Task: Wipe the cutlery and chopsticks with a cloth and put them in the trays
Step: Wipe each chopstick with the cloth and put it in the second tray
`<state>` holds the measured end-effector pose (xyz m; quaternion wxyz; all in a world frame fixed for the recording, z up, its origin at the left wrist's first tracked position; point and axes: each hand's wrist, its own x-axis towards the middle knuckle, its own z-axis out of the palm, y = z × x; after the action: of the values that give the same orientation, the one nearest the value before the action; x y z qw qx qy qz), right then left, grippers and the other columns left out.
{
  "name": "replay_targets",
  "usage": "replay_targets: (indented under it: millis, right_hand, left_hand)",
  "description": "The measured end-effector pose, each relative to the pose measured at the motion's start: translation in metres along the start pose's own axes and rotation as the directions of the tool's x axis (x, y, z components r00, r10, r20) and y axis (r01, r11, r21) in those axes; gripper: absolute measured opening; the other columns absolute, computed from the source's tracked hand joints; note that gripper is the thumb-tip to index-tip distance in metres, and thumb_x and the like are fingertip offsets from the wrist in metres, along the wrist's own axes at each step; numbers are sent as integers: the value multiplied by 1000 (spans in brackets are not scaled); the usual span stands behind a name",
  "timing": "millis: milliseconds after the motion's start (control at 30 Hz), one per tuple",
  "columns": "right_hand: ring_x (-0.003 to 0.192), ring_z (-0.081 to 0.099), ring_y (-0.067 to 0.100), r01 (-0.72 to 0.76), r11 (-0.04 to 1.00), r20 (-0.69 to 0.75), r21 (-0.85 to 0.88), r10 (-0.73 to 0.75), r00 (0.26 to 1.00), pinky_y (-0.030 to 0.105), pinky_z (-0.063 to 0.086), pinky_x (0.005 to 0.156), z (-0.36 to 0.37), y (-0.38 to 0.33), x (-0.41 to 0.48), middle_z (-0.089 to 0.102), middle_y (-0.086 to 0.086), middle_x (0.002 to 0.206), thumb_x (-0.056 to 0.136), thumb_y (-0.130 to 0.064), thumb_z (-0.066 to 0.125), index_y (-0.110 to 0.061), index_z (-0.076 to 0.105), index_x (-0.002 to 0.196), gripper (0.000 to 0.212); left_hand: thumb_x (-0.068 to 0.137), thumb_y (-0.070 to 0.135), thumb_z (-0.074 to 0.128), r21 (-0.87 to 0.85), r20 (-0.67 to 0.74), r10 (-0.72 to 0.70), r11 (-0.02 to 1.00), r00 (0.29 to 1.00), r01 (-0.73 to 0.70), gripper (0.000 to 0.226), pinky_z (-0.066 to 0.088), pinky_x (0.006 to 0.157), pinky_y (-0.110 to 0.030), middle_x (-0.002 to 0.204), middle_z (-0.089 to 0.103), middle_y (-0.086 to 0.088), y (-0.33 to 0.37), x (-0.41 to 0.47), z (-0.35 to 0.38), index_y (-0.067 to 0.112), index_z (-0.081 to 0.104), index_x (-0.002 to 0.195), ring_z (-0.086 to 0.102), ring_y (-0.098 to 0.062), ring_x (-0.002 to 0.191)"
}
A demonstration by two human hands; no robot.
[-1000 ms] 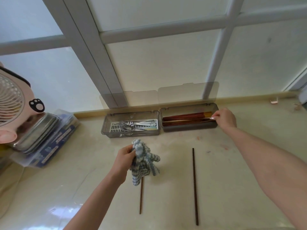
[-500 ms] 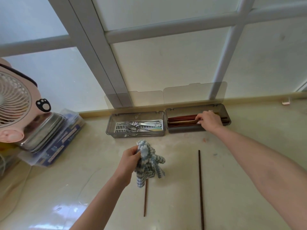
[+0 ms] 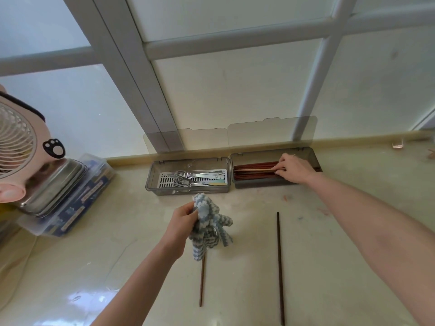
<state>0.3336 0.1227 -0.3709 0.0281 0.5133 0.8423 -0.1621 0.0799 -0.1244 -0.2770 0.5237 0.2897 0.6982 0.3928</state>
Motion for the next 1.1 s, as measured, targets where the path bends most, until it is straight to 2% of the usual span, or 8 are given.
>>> replay_targets:
  millis: [167, 367, 467, 600, 733, 833, 967, 1100]
  right_hand:
    - [106, 51, 21, 19, 998, -92, -63, -25, 995, 34, 44, 86, 10, -8, -6, 56, 1, 115, 97, -40, 47, -28, 63, 121, 32]
    - [75, 55, 15, 152, 988, -473, -22, -145, 869, 23, 39, 66, 26, -43, -42, 62, 2, 90, 94, -26, 46, -17, 66, 100, 23]
    - [73, 58, 18, -129, 992, -251, -16, 121, 960, 24, 33, 57, 42, -70, -74, 63, 1, 86, 96, -30, 43, -17, 62, 91, 23]
    - [98, 62, 20, -428, 884, 191, -188, 460, 867, 23, 40, 66, 58, -88, -102, 65, 2, 105, 92, -20, 48, -15, 64, 105, 21]
    - [104, 64, 23, -541, 841, 252, -15, 527, 812, 26, 50, 75, 72, -99, -114, 66, 6, 113, 87, -3, 48, -10, 63, 108, 27]
    - [96, 66, 22, -562, 822, 286, 94, 519, 806, 24, 46, 65, 72, -115, -120, 67, 6, 106, 85, -11, 53, -10, 62, 100, 18]
    - [55, 66, 21, -494, 835, 352, 241, 399, 847, 20, 45, 46, 60, -139, -111, 65, 7, 72, 84, -12, 49, -10, 50, 71, 13]
    - [44, 63, 23, -474, 699, 384, 536, 299, 874, 27, 53, 42, 50, -189, -89, 60, 16, 57, 89, -10, 47, 0, 52, 78, 16]
  left_hand:
    - [97, 5, 40, -75, -24, 13, 997, 1000, -15, 24, 54, 77, -41, 94, 69, -18, 1, 0, -2, 4, 65, 97, 65, -29, 87]
    - [97, 8, 40, -222, -65, 38, 974, 997, -51, 25, 54, 63, -31, 78, 71, -7, -2, 0, -6, 9, 64, 90, 66, -20, 74]
    - [97, 6, 36, -341, -112, 37, 937, 993, -73, 26, 54, 68, -33, 84, 68, -10, -7, -1, -16, 7, 61, 90, 64, -22, 78]
    - [98, 7, 34, -448, -283, 27, 880, 959, -157, 27, 50, 73, -31, 87, 64, -7, -13, 2, -34, 11, 58, 87, 59, -18, 81]
    - [98, 8, 33, -533, -384, -5, 818, 924, -217, 27, 46, 77, -31, 91, 62, -5, -13, 4, -53, 14, 56, 86, 58, -16, 83]
    - [98, 8, 33, -580, -446, -32, 771, 894, -262, 28, 48, 76, -28, 91, 62, -2, -17, -2, -64, 16, 56, 85, 59, -14, 82]
    - [97, 8, 34, -573, -456, -59, 782, 888, -243, 28, 48, 74, -28, 88, 61, -3, -18, -5, -68, 15, 57, 84, 58, -14, 80]
    - [98, 9, 35, -577, -480, -75, 778, 874, -249, 28, 48, 75, -30, 86, 61, -3, -25, -16, -76, 14, 57, 82, 58, -14, 77]
